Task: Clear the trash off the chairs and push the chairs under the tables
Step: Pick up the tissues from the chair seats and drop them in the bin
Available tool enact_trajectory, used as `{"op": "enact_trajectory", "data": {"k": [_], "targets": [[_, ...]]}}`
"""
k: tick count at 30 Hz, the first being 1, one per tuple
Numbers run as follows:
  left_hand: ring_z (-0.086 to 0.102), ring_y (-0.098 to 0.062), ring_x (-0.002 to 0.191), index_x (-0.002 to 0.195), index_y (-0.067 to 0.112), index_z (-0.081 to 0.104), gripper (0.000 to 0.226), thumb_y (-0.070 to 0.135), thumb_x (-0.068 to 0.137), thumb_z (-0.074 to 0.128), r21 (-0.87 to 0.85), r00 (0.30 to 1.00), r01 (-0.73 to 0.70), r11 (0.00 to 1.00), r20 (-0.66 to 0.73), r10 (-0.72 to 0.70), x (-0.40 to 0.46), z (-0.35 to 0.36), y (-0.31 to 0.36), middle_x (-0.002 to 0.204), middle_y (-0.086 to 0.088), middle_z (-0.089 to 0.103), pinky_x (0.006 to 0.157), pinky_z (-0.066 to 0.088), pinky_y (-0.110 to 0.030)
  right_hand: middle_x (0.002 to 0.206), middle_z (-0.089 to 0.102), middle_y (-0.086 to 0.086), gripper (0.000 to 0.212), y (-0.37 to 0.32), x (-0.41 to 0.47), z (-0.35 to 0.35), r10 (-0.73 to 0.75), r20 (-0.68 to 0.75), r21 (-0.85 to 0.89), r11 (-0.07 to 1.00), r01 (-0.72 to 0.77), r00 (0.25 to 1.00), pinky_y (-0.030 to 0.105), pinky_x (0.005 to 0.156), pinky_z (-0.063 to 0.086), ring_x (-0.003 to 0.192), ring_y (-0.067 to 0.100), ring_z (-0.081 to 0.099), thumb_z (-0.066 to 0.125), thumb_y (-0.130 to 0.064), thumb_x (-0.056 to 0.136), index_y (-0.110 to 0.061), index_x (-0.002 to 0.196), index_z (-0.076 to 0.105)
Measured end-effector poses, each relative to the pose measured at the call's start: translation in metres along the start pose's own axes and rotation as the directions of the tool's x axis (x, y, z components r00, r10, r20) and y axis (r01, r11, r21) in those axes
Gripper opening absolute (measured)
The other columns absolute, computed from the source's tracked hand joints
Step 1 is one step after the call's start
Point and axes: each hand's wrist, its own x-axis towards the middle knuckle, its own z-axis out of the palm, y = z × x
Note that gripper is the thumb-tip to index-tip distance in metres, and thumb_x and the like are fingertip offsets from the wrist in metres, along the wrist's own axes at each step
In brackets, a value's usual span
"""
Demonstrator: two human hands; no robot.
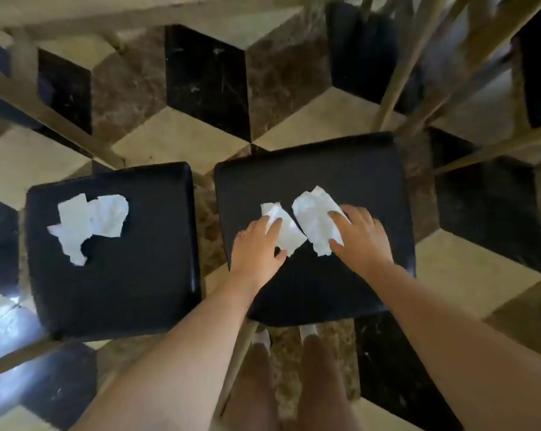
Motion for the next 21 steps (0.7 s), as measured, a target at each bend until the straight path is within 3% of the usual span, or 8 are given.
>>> {"op": "enact_trajectory", "data": {"k": [3, 7, 16, 21], "targets": [[0.037, -0.025, 0.131, 0.142, 0.023, 0.025, 0.064, 0.043, 0.089, 0.054, -0.003, 0.998, 0.047, 0.999, 0.037, -0.047, 0.019, 0.03, 0.0, 0.147, -0.007, 0.032, 0.099, 0.043, -0.04, 0.119, 0.059, 0.019, 0.062, 0.007, 0.015, 0.033, -0.038, -0.051, -0.037, 0.999, 0.036, 0.998, 0.048, 0.073, 0.053, 0.1, 0.039, 0.058, 0.085, -0.016, 0.06, -0.01, 0.117, 0.059], [0.034, -0.023, 0.131, 0.142, 0.024, 0.024, 0.058, 0.037, 0.092, 0.051, -0.074, 0.995, 0.098, 0.992, 0.019, -0.096, 0.036, 0.056, 0.003, 0.146, -0.006, 0.031, 0.094, 0.045, -0.04, 0.121, 0.059, 0.018, 0.067, 0.013, 0.032, 0.067, -0.109, -0.075, -0.061, 0.993, 0.104, 0.991, 0.044, 0.071, 0.053, 0.101, 0.037, 0.059, 0.086, -0.013, 0.058, -0.011, 0.119, 0.059], [0.033, -0.02, 0.127, 0.139, 0.024, 0.036, 0.052, 0.02, 0.091, 0.055, -0.068, 0.992, 0.124, 0.99, -0.011, -0.125, 0.046, 0.07, 0.005, 0.141, 0.0, 0.037, 0.076, 0.047, -0.034, 0.102, 0.065, 0.008, 0.053, 0.02, 0.036, 0.093, -0.11, -0.187, -0.023, 0.994, 0.107, 0.976, 0.027, 0.046, 0.047, 0.085, 0.029, 0.061, 0.083, 0.005, 0.045, -0.011, 0.092, 0.067], [0.042, -0.019, 0.12, 0.134, 0.023, 0.045, 0.04, 0.018, 0.094, 0.047, -0.093, 0.989, 0.145, 0.985, -0.025, -0.148, 0.043, 0.066, 0.003, 0.133, 0.0, 0.047, 0.069, 0.045, -0.032, 0.084, 0.064, 0.008, 0.035, 0.022, 0.036, 0.092, -0.076, -0.147, 0.06, 0.995, 0.085, 0.986, 0.024, 0.037, 0.04, 0.07, 0.028, 0.057, 0.077, 0.015, 0.047, -0.005, 0.073, 0.065]]}}
